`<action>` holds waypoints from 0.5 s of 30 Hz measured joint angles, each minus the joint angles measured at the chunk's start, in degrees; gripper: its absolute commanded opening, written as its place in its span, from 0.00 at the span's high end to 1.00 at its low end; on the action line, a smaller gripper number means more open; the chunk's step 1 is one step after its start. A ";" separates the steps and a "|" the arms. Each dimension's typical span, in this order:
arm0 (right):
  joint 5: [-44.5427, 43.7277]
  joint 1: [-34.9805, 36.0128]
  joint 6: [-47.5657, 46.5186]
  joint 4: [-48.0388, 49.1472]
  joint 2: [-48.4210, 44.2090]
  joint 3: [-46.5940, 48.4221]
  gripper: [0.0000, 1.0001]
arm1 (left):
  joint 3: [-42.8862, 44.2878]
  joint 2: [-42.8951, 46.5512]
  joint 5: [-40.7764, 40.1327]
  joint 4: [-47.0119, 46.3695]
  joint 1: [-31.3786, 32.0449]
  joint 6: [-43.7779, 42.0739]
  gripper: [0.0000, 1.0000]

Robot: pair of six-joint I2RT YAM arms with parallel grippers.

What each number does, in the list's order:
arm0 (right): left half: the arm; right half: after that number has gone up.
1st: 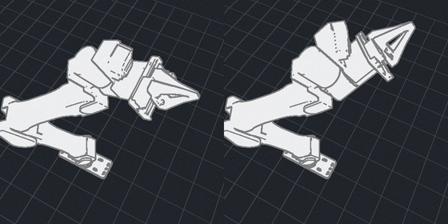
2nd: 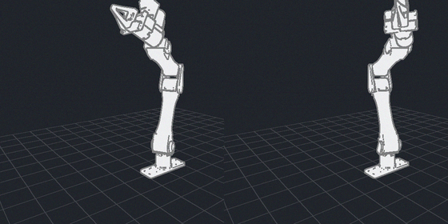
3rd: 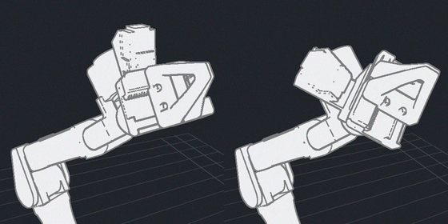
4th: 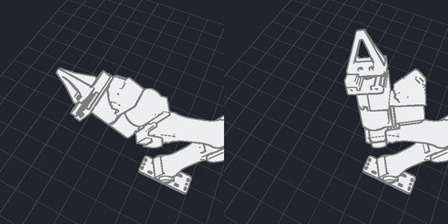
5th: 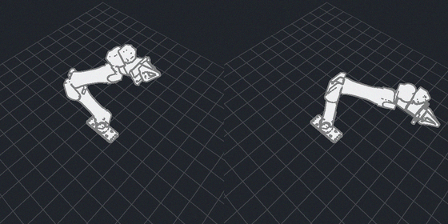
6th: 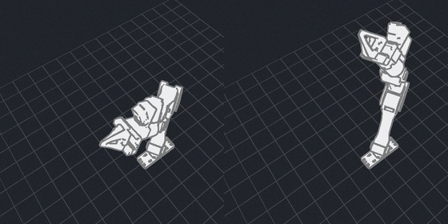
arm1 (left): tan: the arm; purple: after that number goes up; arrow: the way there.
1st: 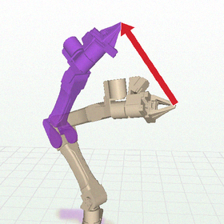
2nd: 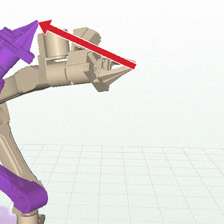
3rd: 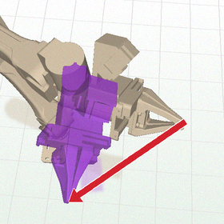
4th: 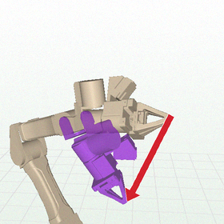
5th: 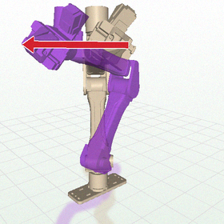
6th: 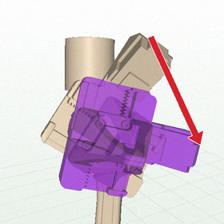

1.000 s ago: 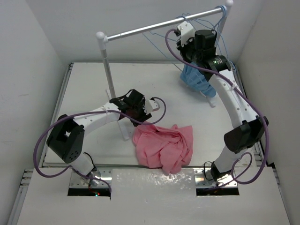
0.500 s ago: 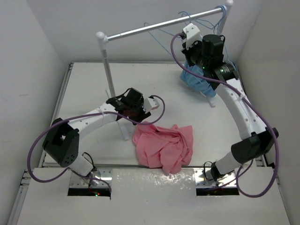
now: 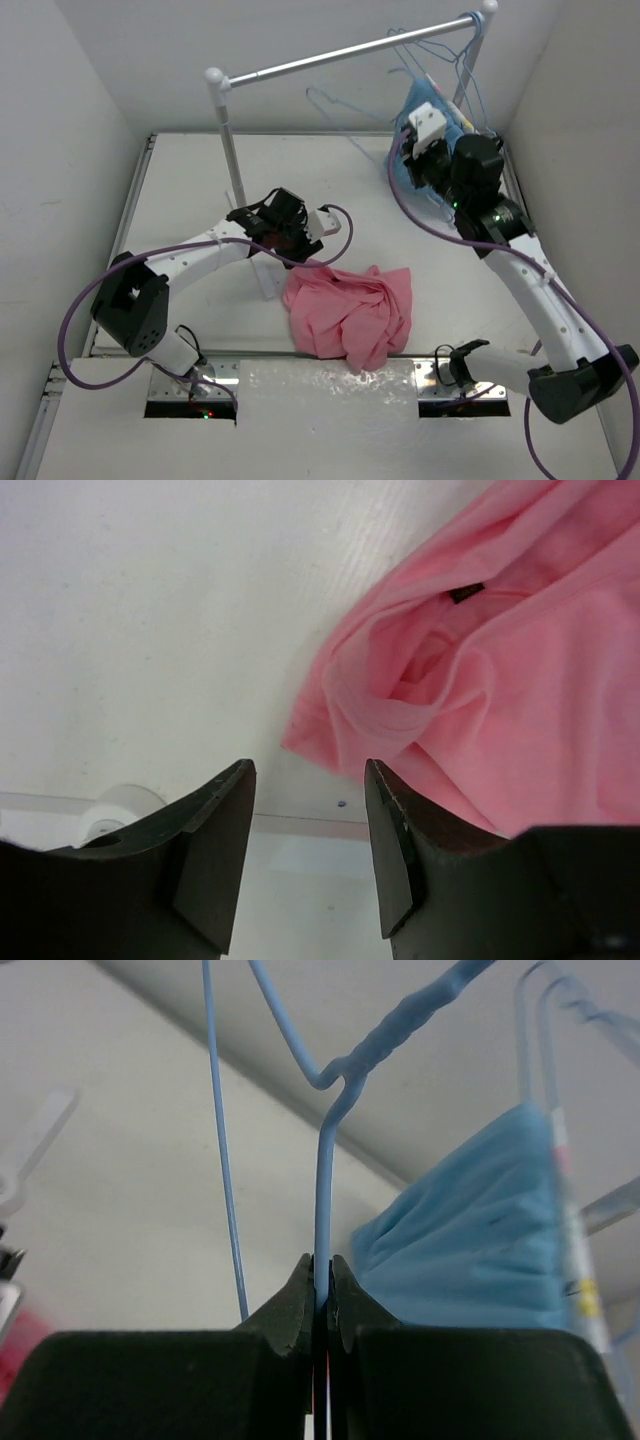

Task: Place the t-shirt on the hanger
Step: Pick up the hanger from the clothesline.

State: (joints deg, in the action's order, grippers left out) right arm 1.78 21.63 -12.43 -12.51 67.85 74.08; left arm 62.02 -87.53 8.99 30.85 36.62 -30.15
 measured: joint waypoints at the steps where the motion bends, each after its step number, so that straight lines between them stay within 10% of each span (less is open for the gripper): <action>1: 0.44 0.68 0.39 -0.15 -1.42 -3.06 1.00 | 0.09 -0.02 0.94 0.46 0.00 0.00 0.54; 15: -10.88 3.69 10.88 -9.27 -13.92 -19.87 1.00 | 2.12 -7.23 9.20 -0.33 0.79 4.83 0.49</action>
State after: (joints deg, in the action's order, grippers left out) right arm -9.10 25.32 -1.54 -21.78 53.93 54.22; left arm 64.14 -94.76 18.20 30.52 37.41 -25.32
